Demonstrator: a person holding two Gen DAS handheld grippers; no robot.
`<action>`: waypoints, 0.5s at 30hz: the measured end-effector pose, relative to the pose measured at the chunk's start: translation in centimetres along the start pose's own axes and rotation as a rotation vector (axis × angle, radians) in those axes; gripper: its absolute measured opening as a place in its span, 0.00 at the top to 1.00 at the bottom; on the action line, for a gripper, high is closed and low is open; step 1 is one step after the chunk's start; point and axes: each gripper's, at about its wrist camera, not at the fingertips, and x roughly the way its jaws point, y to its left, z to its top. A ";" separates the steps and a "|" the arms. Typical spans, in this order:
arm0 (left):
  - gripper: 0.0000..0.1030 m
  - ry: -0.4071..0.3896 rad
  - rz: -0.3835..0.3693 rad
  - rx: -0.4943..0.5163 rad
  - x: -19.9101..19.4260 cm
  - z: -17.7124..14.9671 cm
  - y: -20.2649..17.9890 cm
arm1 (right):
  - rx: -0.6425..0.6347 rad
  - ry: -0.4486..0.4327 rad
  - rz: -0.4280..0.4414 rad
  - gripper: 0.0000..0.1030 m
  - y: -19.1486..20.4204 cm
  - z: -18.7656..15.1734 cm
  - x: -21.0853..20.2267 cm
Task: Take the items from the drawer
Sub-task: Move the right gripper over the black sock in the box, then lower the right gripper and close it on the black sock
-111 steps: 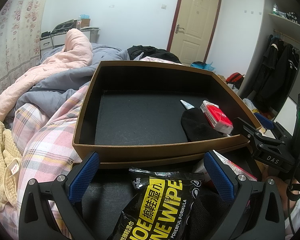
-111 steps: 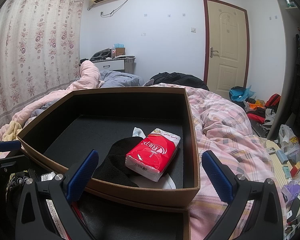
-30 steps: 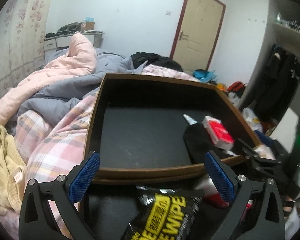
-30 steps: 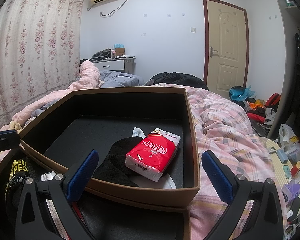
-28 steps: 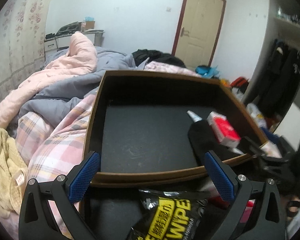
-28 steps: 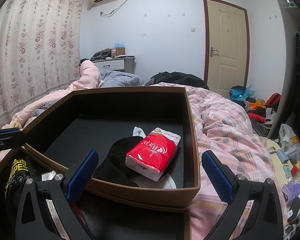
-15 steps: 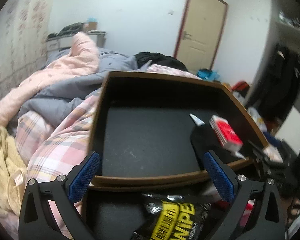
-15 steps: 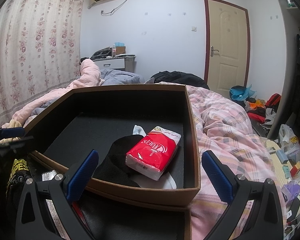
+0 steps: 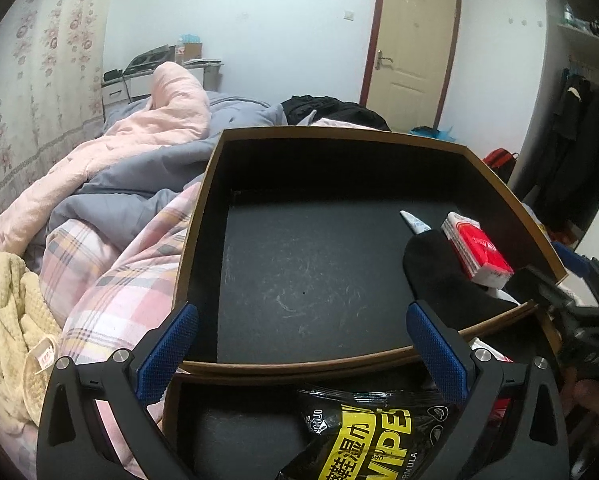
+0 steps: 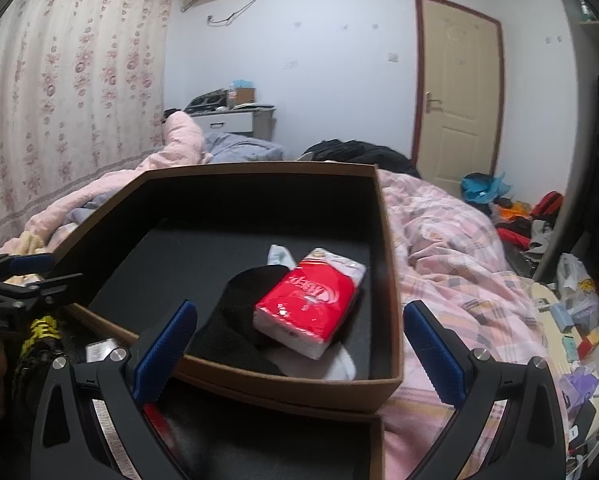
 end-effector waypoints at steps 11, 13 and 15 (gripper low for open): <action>0.00 0.002 0.000 -0.001 0.0 -0.1 0.0 | -0.115 -0.024 0.017 0.01 0.4 5.1 -2.8; 0.00 0.002 0.000 -0.001 0.0 -0.1 0.0 | -0.139 0.109 0.082 0.07 0.9 6.3 -0.9; 0.00 0.002 0.000 -0.001 0.0 -0.1 0.0 | -0.127 0.251 0.157 0.37 1.4 7.2 1.5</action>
